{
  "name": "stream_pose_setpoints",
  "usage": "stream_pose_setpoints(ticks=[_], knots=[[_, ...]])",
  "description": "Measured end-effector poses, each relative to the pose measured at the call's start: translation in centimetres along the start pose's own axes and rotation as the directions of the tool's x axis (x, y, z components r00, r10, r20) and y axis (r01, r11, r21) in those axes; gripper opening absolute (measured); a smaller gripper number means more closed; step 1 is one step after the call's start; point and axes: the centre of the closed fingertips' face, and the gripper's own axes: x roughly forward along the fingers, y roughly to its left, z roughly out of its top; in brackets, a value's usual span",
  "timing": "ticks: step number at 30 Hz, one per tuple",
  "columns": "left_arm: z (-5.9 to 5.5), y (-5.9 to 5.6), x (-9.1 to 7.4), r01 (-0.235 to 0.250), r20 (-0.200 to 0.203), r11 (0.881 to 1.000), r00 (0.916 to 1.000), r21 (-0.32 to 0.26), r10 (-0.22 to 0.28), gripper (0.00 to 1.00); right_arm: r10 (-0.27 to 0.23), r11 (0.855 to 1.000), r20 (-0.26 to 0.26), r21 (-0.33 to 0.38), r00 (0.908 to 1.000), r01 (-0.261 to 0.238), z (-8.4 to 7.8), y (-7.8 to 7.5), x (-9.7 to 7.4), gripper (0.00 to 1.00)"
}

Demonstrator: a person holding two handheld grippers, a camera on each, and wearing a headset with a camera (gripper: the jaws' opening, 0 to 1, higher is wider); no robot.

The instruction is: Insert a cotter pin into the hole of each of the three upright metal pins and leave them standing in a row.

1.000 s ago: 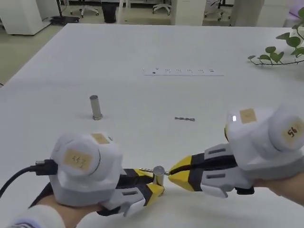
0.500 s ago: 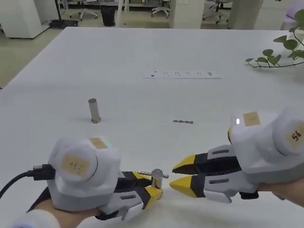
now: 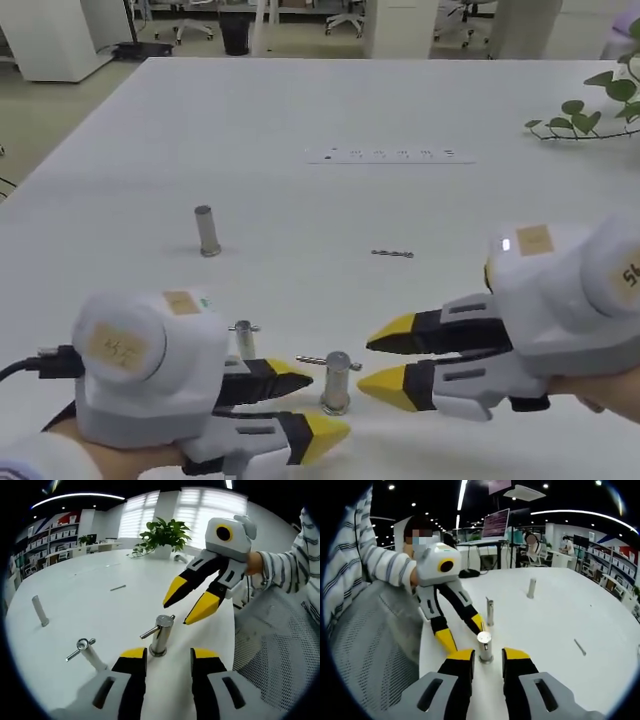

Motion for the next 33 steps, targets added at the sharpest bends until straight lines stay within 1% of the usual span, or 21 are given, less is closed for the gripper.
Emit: stream_pose_setpoints(ticks=[3, 6, 9, 10, 12, 15, 16, 19, 22, 23, 24, 25, 26, 27, 29, 33], knots=[[-0.5, -0.3, -0.7, 0.019, -0.016, 1.0, 0.9997, -0.004, -0.019, 0.39, 0.005, 1.0, 0.001, -0.003, 1.0, -0.005, 0.1, 0.1, 0.1, 0.25], [-0.8, -0.7, -1.4, 0.036, -0.018, 0.999, 0.9992, -0.009, -0.037, 0.45, 0.011, 1.0, 0.001, -0.002, 0.9999, -0.011, 0.1, 0.2, 0.3, 0.26], [-0.9, -1.2, -2.1, 0.059, -0.017, 0.998, 0.9981, -0.019, -0.059, 0.54, 0.015, 1.0, -0.003, -0.001, 0.9999, -0.015, 0.1, 0.3, 0.5, 0.27], [-0.9, -1.4, -2.4, 0.067, -0.013, 0.998, 0.9977, -0.022, -0.067, 0.59, 0.017, 1.0, -0.004, -0.001, 0.9998, -0.017, 0.1, 0.3, 0.6, 0.27], [-0.7, -1.8, -2.9, 0.083, 0.004, 0.996, 0.9965, -0.027, -0.083, 0.66, 0.022, 1.0, -0.008, -0.001, 0.9997, -0.022, 0.0, 0.4, 0.7, 0.27], [-0.7, -2.1, -3.7, 0.089, 0.012, 0.996, 0.996, -0.032, -0.088, 0.76, 0.028, 1.0, -0.011, -0.001, 0.9995, -0.028, 0.0, 0.5, 0.9, 0.27], [-0.8, -2.1, -3.9, 0.088, 0.011, 0.996, 0.9961, -0.032, -0.088, 0.78, 0.031, 1.0, -0.012, 0.0, 0.9995, -0.031, 0.0, 0.6, 1.0, 0.27], [-1.1, -2.0, -4.5, 0.077, 0.0, 0.996, 0.997, -0.035, -0.077, 0.85, 0.035, 0.999, -0.017, -0.002, 0.9992, -0.035, -0.1, 0.6, 1.2, 0.27], [-1.4, -1.6, -5.1, 0.045, -0.002, 0.998, 0.999, -0.039, -0.045, 0.92, 0.038, 0.999, -0.019, -0.003, 0.9991, -0.038, -0.1, 0.7, 1.3, 0.27], [-1.3, -1.5, -5.2, 0.039, 0.003, 0.998, 0.9992, -0.051, -0.039, 0.94, 0.039, 0.999, -0.019, -0.003, 0.999, -0.039, -0.1, 0.7, 1.3, 0.27], [-1.2, -1.4, -5.4, 0.031, 0.015, 0.997, 0.9994, -0.073, -0.03, 0.98, 0.039, 0.999, -0.021, -0.004, 0.999, -0.039, -0.1, 0.7, 1.4, 0.27], [-1.0, -1.3, -5.6, 0.032, 0.032, 0.996, 0.999, -0.082, -0.029, 1.0, 0.04, 0.999, -0.022, -0.005, 0.999, -0.04, -0.1, 0.7, 1.4, 0.27], [-0.6, -1.1, -5.9, 0.026, 0.062, 0.994, 0.9979, -0.108, -0.02, 0.99, 0.041, 0.999, -0.024, -0.005, 0.9989, -0.041, -0.1, 0.7, 1.4, 0.27], [-0.4, -1.0, -6.1, 0.02, 0.072, 0.992, 0.9974, -0.121, -0.011, 0.99, 0.042, 0.999, -0.025, -0.005, 0.9988, -0.042, -0.1, 0.6, 1.5, 0.27], [-0.2, -0.7, -6.7, 0.003, 0.085, 0.993, 0.9963, -0.121, 0.007, 0.99, 0.045, 0.999, -0.028, -0.006, 0.9986, -0.045, 0.0, 0.7, 1.6, 0.27], [-0.2, -0.1, -7.5, -0.034, 0.081, 0.994, 0.9958, -0.106, 0.043, 1.0, 0.047, 0.999, -0.029, -0.008, 0.9985, -0.047, 0.0, 0.7, 1.9, 0.27]])
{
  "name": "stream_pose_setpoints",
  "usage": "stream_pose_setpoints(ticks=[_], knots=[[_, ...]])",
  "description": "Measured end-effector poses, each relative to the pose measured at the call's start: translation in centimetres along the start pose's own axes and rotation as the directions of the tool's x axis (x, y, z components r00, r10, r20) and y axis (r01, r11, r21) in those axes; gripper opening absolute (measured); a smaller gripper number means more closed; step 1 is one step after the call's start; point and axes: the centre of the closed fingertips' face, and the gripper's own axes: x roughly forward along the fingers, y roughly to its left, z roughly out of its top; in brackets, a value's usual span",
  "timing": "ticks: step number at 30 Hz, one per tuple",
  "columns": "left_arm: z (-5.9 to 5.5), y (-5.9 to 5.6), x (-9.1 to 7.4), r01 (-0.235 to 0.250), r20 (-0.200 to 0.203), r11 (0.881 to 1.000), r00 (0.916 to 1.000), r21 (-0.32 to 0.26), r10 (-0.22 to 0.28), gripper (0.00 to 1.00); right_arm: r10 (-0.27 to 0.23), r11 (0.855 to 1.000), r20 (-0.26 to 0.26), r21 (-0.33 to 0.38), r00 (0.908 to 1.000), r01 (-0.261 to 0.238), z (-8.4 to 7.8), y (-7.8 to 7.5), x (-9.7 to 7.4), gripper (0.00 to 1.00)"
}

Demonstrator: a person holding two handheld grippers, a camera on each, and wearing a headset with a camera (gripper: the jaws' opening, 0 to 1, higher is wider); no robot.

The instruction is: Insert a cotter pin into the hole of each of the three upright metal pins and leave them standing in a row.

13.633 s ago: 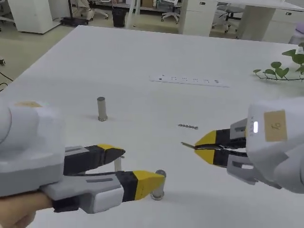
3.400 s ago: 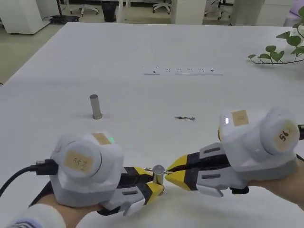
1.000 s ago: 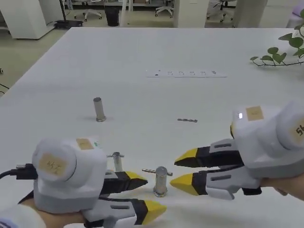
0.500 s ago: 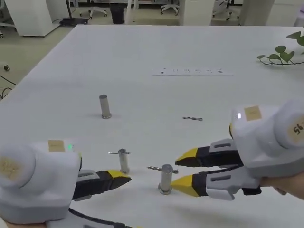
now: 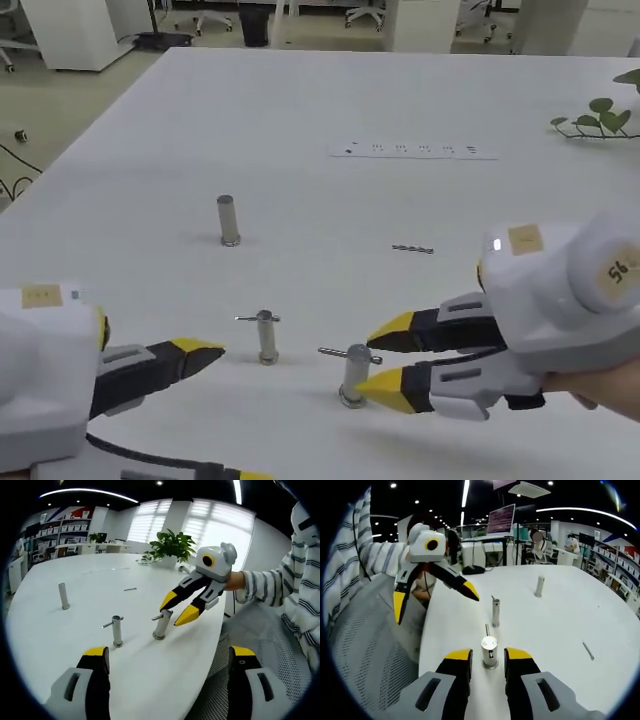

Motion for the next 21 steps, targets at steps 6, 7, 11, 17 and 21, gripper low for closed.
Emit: stream_pose_setpoints(ticks=[6, 7, 11, 17, 21], knots=[[0.6, 0.5, -0.8, -0.021, 0.034, 1.0, 0.9992, -0.013, 0.022, 0.99, 0.008, 1.0, -0.007, -0.006, 0.9999, -0.008, 0.1, 0.0, 0.6, 0.26], [0.8, 0.6, -1.0, -0.026, 0.047, 1.0, 0.9985, -0.017, 0.026, 0.99, 0.008, 1.0, -0.007, -0.007, 0.9999, -0.008, 0.1, 0.0, 0.7, 0.26], [1.1, 0.9, -1.3, -0.045, 0.061, 0.999, 0.997, -0.016, 0.046, 0.99, 0.014, 1.0, -0.013, -0.014, 0.9998, -0.014, 0.1, 0.1, 1.0, 0.24], [1.1, 1.4, -1.9, -0.068, 0.07, 0.997, 0.9952, -0.027, 0.069, 0.99, 0.014, 0.999, -0.023, -0.035, 0.9996, -0.015, 0.1, -0.1, 1.2, 0.21], [0.7, 1.9, -2.2, -0.09, 0.062, 0.996, 0.9939, -0.021, 0.091, 0.99, 0.02, 0.999, -0.027, -0.029, 0.9994, -0.021, 0.0, -0.1, 1.4, 0.16]])
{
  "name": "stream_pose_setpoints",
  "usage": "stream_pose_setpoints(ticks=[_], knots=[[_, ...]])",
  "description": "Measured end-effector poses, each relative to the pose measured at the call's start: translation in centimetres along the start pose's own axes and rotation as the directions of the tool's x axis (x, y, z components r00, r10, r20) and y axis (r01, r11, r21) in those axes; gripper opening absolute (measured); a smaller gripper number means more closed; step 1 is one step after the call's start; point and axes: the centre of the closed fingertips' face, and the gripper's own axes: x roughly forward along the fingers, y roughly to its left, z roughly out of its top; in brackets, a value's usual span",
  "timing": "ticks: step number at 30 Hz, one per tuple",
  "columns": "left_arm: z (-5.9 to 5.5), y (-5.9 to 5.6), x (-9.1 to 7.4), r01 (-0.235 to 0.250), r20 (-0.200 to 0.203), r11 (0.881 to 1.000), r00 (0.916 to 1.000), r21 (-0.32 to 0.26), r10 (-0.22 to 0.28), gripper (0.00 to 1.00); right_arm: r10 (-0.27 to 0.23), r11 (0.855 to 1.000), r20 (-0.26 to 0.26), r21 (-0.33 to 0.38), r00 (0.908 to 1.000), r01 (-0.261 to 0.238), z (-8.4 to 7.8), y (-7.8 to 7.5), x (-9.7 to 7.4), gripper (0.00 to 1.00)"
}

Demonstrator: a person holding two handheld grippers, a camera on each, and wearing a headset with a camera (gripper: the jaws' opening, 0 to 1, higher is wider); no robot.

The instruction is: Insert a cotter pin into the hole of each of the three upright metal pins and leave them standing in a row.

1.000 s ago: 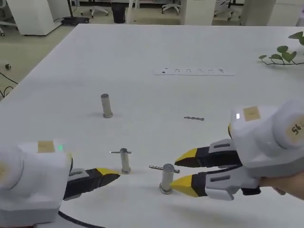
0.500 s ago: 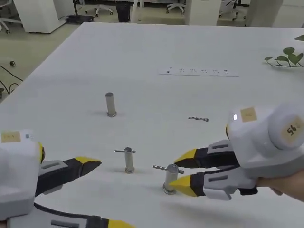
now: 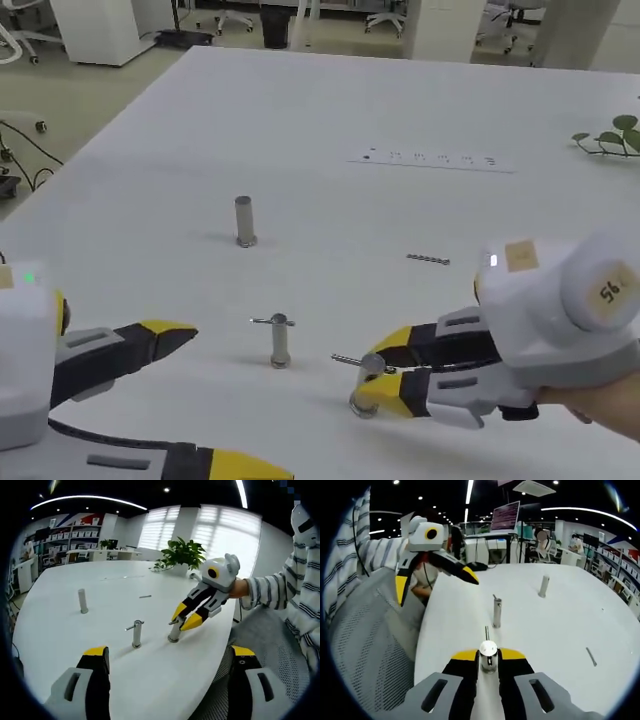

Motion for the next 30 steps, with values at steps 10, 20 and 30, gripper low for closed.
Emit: stream_pose_setpoints(ticks=[10, 20, 30], knots=[[-1.0, 0.8, -0.7, -0.035, -0.007, 0.999, 0.9994, -0.016, 0.035, 0.99, 0.007, 0.999, 0.023, 0.038, 0.9997, -0.008, 0.0, -0.3, 0.1, 0.14], [-0.6, 1.5, -1.5, -0.078, 0.009, 0.997, 0.9969, -0.028, 0.078, 0.99, 0.068, 0.993, -0.012, -0.096, 0.9976, -0.068, 0.2, -0.9, 0.3, 0.13], [-0.5, 1.6, -2.1, -0.106, 0.015, 0.994, 0.9942, -0.032, 0.106, 0.99, 0.123, 0.985, 0.013, -0.122, 0.9923, -0.121, 1.0, -3.3, 0.1, 0.12]])
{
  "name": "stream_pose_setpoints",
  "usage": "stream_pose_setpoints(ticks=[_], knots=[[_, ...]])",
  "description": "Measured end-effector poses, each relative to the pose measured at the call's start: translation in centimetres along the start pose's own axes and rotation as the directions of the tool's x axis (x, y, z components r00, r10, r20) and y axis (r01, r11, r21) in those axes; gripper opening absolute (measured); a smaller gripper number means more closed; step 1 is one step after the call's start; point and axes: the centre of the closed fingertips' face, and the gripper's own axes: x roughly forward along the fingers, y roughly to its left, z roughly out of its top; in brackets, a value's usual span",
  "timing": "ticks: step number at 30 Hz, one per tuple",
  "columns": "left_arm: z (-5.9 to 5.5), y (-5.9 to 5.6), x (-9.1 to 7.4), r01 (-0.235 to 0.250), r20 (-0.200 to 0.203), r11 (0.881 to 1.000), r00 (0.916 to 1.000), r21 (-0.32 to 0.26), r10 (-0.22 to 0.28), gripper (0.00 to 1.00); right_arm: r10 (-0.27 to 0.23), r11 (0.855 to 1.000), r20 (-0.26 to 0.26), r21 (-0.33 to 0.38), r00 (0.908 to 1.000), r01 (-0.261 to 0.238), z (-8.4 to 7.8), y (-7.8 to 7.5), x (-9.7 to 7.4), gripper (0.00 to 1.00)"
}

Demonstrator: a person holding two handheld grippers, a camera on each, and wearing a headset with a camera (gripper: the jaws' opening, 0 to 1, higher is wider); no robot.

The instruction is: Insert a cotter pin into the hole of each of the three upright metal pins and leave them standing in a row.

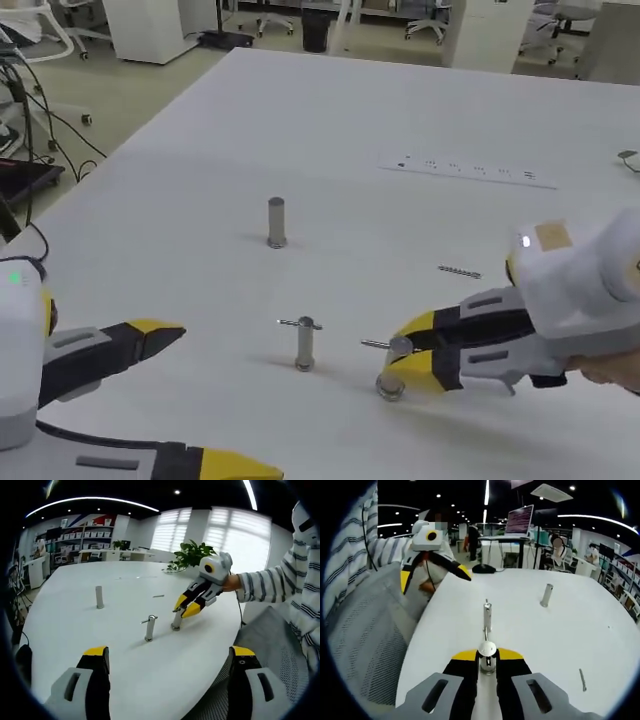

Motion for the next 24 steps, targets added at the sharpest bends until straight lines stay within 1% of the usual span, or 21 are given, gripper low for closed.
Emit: stream_pose_setpoints(ticks=[2, 4, 6, 8, 10, 11, 14, 17, 24], knots=[[0.0, 0.1, -0.2, -0.008, -0.001, 1.0, 1.0, 0.003, 0.008, 0.99, 0.009, 1.0, -0.008, -0.019, 0.9999, -0.009, -0.1, -0.3, -0.1, 0.12], [0.1, 0.2, -0.3, -0.014, 0.003, 1.0, 0.9999, 0.003, 0.014, 0.99, 0.032, 0.998, -0.023, -0.048, 0.9992, -0.033, -0.3, -0.4, -0.2, 0.12], [0.2, 0.3, -0.4, -0.022, 0.007, 1.0, 0.9997, 0.004, 0.022, 0.99, 0.038, 0.997, -0.026, -0.066, 0.999, -0.039, -0.5, -0.6, -0.3, 0.12], [0.3, 0.4, -0.4, -0.026, 0.008, 1.0, 0.9996, 0.004, 0.026, 0.99, 0.038, 0.998, -0.018, -0.051, 0.9991, -0.039, -0.5, -0.8, -0.4, 0.12], [0.3, 0.4, -0.5, -0.028, 0.008, 1.0, 0.9996, 0.003, 0.028, 0.99, 0.03, 0.998, -0.016, -0.046, 0.9994, -0.031, -0.6, -1.1, -0.5, 0.12], [0.3, 0.3, -0.4, -0.028, 0.007, 1.0, 0.9996, 0.003, 0.028, 0.99, 0.021, 0.999, -0.016, -0.031, 0.9997, -0.021, -0.7, -1.3, -0.6, 0.12], [0.3, 0.2, -0.4, -0.027, 0.003, 1.0, 0.9996, 0.001, 0.027, 0.99, 0.017, 1.0, -0.007, -0.013, 0.9998, -0.017, -0.8, -1.5, -0.8, 0.13], [0.2, 0.1, -0.3, -0.029, -0.001, 1.0, 0.9996, -0.002, 0.029, 0.99, 0.02, 1.0, -0.004, -0.003, 0.9998, -0.02, -0.8, -1.4, -0.8, 0.13], [0.2, -0.1, -0.1, -0.024, -0.003, 1.0, 0.9997, -0.002, 0.024, 0.99, 0.03, 1.0, 0.004, -0.007, 0.9996, -0.03, -0.4, -1.0, -0.8, 0.13]])
